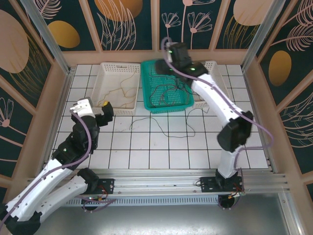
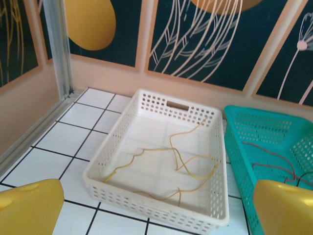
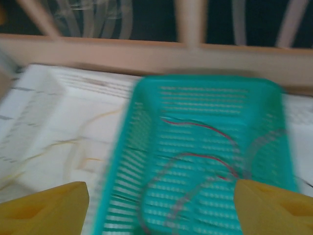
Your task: Untangle the cables
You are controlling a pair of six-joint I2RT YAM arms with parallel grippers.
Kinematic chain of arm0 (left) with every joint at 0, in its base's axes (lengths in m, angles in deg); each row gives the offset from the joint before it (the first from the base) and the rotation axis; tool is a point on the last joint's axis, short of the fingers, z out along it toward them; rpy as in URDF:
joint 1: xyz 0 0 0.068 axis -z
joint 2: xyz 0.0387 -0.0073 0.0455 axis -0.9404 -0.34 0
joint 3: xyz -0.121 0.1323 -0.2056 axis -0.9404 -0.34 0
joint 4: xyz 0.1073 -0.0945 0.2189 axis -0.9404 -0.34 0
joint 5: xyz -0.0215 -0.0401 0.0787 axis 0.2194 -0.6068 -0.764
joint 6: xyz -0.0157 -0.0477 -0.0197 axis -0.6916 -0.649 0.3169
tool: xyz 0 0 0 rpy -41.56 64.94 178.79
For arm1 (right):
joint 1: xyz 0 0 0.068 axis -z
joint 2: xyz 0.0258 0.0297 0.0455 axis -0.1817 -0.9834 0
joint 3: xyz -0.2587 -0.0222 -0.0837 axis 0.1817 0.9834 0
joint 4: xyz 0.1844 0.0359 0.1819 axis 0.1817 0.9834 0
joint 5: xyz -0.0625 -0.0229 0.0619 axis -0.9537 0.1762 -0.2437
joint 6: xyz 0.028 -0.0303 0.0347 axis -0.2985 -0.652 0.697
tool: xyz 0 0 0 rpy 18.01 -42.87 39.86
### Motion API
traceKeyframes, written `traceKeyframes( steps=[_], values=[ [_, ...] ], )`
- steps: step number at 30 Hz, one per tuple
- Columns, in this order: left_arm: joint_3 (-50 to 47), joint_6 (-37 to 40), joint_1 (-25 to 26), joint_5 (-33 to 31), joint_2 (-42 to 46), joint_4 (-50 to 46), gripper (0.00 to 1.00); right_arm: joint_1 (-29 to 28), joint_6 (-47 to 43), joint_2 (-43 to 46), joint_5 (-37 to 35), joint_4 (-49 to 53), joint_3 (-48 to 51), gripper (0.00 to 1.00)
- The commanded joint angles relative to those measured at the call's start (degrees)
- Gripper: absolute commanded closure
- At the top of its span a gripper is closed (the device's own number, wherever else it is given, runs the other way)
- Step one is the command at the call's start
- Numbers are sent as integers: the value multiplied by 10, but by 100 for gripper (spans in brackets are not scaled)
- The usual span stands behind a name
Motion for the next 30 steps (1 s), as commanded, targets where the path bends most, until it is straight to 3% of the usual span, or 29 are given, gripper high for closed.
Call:
traceKeyframes(
  steps=[1,7,10,14,21,30],
  values=[
    [17,11,-3,21,-8,-13,1,-8,14,55,-31,-17,111,22],
    [20,15,-2,48,-27,-17,2,61,58,140,-26,-60,293,21],
    [21,18,-3,70,-37,-15,1,112,78,170,16,-87,353,21],
    [22,20,-2,92,-48,-15,1,146,76,186,19,-128,412,20],
    [21,24,-2,103,-52,-13,1,180,60,167,0,-170,437,24],
    [20,27,-3,104,-58,-13,2,180,51,115,-23,-189,421,31]
  ],
)
